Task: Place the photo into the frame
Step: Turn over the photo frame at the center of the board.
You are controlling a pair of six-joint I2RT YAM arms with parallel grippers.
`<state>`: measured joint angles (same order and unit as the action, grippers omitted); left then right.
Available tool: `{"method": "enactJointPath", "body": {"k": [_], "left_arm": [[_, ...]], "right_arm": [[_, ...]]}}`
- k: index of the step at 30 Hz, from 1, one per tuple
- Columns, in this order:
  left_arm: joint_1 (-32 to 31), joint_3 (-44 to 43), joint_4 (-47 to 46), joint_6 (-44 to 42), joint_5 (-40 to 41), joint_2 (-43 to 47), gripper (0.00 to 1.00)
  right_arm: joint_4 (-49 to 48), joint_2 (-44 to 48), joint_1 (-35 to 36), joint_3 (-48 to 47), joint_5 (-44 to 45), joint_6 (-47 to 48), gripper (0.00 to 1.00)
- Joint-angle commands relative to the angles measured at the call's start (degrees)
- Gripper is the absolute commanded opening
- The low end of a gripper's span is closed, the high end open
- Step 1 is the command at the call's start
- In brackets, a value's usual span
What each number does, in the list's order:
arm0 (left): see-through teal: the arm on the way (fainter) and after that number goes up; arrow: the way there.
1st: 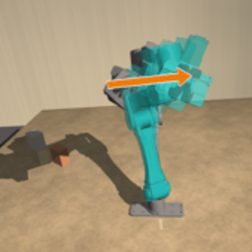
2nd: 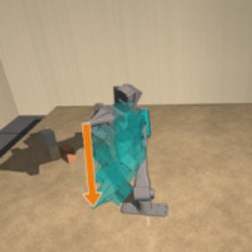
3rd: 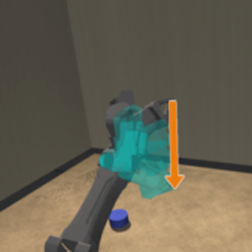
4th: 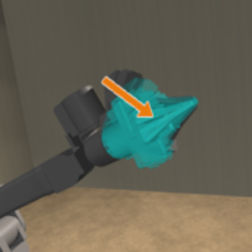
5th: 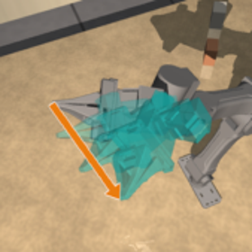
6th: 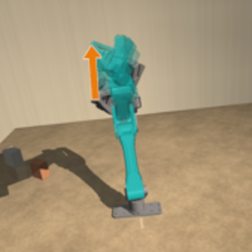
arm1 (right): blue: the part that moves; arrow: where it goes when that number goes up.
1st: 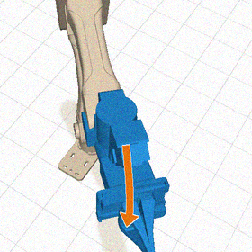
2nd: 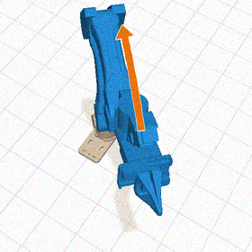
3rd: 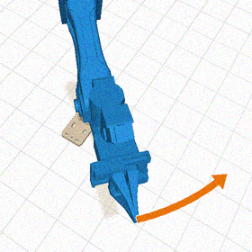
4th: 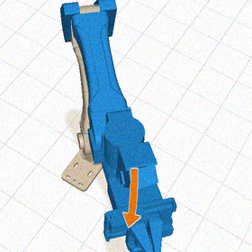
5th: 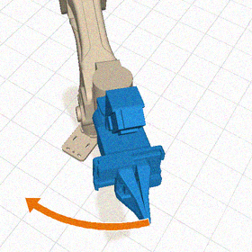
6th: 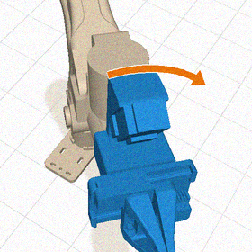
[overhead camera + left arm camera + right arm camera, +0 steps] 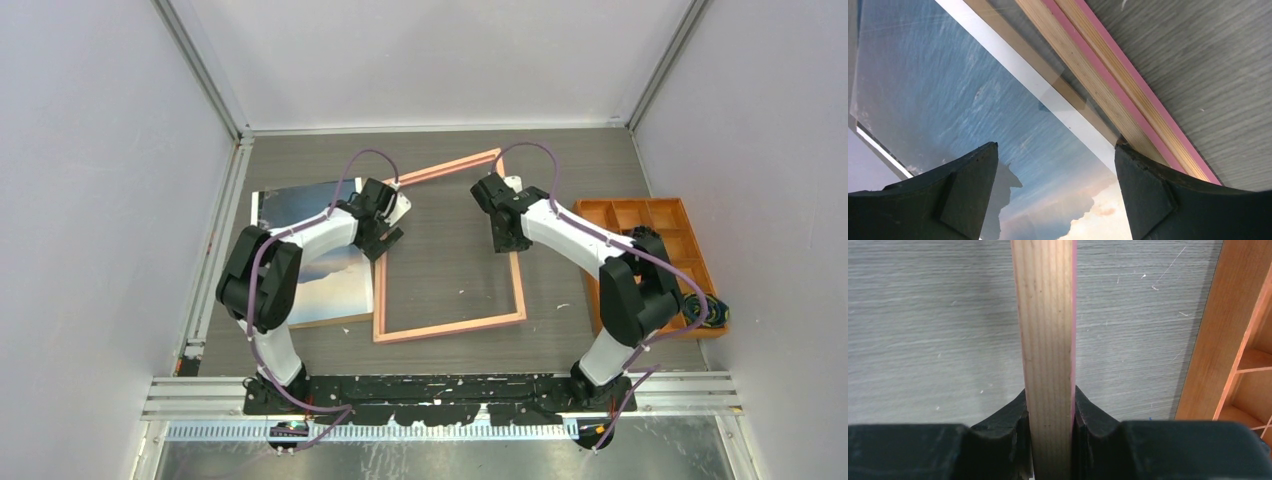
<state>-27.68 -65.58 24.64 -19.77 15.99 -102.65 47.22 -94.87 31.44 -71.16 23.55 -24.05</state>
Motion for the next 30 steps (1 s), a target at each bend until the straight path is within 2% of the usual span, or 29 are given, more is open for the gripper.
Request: {"method": "enactJointPath", "body": {"k": [1,5,15,17,20,21,24,30], "left_arm": [[0.1,-0.4,-2.5,-0.6,0.3,-1.7,0.88],[0.0,-0.7,-1.9,-0.9,-0.1,-1.5,0.88],[0.0,-0.7,-2.4,-2.0,-0.1,-1.6,0.88],[0.0,-0.6,-2.4,-1.9,0.0,-1.7,0.88],[-0.2,-0.6,-2.5,-2.2,0.2,-1.7,0.88],[-0.2,-0.6,-2.4,-2.3,0.2,-1.7,0.88],[-0.4,-0.4,-2.5,-2.8,0.5,-1.5,0.88],[-1.2,-0.6,-2.4,-2.8,1.1,-1.4,0.88]], "right_arm": [[-5.9,-3.5,-0.8,1.5,5.8,-1.1,0.26],[-9.2,-6.0,-1.1,3.5,6.0,-2.2,0.22],[-15.6,-10.5,-1.0,7.4,5.7,-3.2,0.23],[-17.0,-10.8,-1.0,8.6,4.8,-3.2,0.33],[-17.7,-10.1,-1.1,9.0,4.5,-3.7,0.52],[-17.7,-9.7,-1.1,9.0,4.4,-3.7,0.55],[-17.4,-9.1,-1.1,8.5,4.2,-3.9,0.61],[-16.4,-6.7,-1.5,7.7,3.7,-4.8,0.62]]}}
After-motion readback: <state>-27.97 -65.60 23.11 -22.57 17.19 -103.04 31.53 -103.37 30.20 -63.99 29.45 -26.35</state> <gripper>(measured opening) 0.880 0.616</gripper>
